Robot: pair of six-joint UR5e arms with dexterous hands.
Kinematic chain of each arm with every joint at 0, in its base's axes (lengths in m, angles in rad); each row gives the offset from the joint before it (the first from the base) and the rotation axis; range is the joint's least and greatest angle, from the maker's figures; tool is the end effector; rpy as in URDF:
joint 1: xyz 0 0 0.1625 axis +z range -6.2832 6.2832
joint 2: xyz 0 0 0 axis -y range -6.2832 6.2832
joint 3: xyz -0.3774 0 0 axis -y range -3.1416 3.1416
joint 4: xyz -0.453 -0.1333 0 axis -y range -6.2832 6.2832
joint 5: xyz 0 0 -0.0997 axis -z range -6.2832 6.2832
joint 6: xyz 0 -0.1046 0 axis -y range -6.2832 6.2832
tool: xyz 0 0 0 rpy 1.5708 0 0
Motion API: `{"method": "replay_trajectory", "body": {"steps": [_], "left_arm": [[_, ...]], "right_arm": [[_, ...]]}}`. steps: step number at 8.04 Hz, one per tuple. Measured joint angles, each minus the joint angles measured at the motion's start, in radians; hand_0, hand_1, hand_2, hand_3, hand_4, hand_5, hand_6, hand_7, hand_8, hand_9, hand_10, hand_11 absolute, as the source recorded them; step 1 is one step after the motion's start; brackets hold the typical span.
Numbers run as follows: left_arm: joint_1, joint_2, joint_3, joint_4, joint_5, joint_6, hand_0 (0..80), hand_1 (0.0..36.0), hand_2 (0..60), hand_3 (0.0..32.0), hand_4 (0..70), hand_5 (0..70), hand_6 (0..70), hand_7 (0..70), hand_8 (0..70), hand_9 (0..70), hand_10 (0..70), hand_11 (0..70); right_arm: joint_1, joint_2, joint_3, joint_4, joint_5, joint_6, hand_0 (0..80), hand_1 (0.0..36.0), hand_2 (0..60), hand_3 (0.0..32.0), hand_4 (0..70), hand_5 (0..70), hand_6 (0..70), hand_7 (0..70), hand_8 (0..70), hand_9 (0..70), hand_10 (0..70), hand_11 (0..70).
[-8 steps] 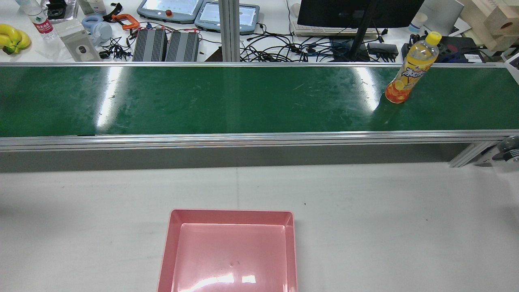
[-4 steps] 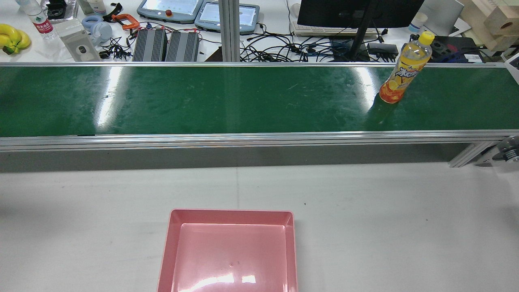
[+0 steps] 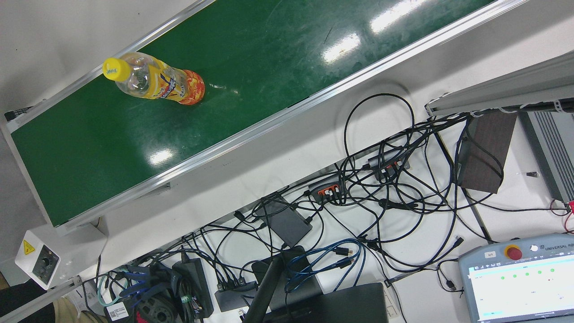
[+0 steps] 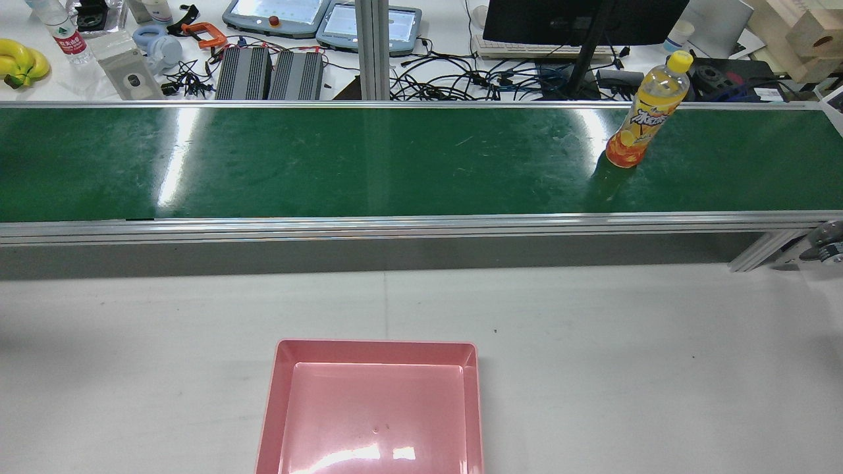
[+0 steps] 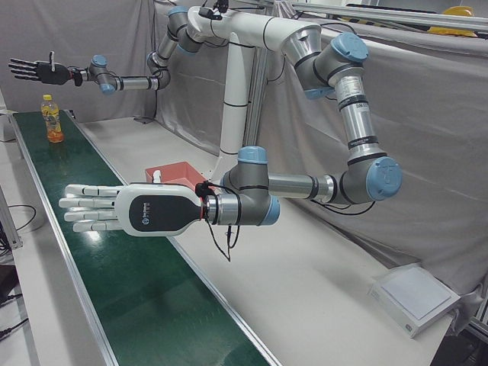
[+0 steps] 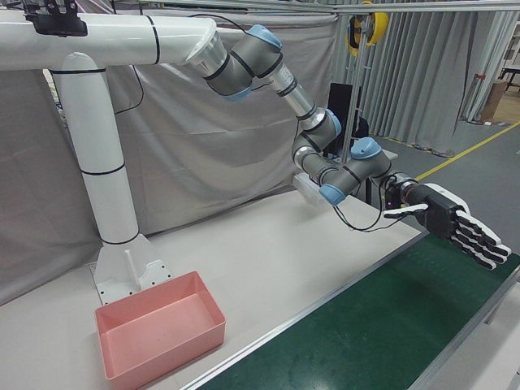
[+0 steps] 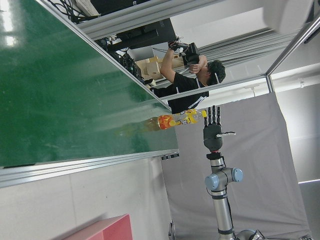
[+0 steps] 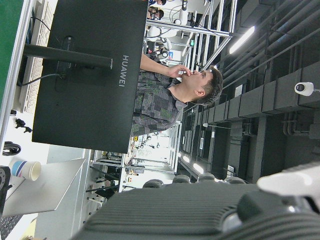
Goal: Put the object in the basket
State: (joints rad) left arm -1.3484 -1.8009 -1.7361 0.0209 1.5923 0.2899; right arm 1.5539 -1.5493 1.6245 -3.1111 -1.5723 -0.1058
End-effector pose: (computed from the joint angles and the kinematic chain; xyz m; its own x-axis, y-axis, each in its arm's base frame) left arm 0.0129 -0.6511 0.4100 -0.9533 -0.1280 -0.2736 0.2002 0.4105 -0.8896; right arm 0.1234 -0.5765 0.5939 -0.9944 0.0071 0.1052 -0.1038 0.1068 -0.9888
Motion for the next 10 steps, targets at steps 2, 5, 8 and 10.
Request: {"method": "replay_trajectory", "body": {"steps": [2,5,8,10], "left_arm": [[0.0,0.0,-0.003,0.003,0.0,0.0,62.9,9.7,0.0,0.0,0.0,11.5,0.0,0.3,0.0,0.0,1.3,4.2],[0.0,0.0,-0.005,0.005,0.0,-0.001,62.6,9.5,0.0,0.0,0.0,12.7,0.0,0.5,0.0,0.0,1.2,4.0],[0.0,0.0,-0.005,0.005,0.0,-0.002,62.7,9.6,0.0,0.0,0.0,12.5,0.0,0.4,0.0,0.0,1.3,4.1],[0.0,0.0,-0.006,0.005,0.0,-0.001,62.5,9.5,0.0,0.0,0.1,12.8,0.0,0.3,0.0,0.0,1.3,4.1]], "right_arm": [[0.0,0.0,0.0,0.0,0.0,0.0,0.0,0.0,0.0,0.0,0.0,0.0,0.0,0.0,0.0,0.0,0.0,0.0],[0.0,0.0,-0.001,0.0,0.0,0.0,0.0,0.0,0.0,0.0,0.0,0.0,0.0,0.0,0.0,0.0,0.0,0.0],[0.0,0.0,-0.001,0.0,0.0,0.0,0.0,0.0,0.0,0.0,0.0,0.0,0.0,0.0,0.0,0.0,0.0,0.0],[0.0,0.0,-0.001,0.0,0.0,0.0,0.0,0.0,0.0,0.0,0.0,0.0,0.0,0.0,0.0,0.0,0.0,0.0]]}}
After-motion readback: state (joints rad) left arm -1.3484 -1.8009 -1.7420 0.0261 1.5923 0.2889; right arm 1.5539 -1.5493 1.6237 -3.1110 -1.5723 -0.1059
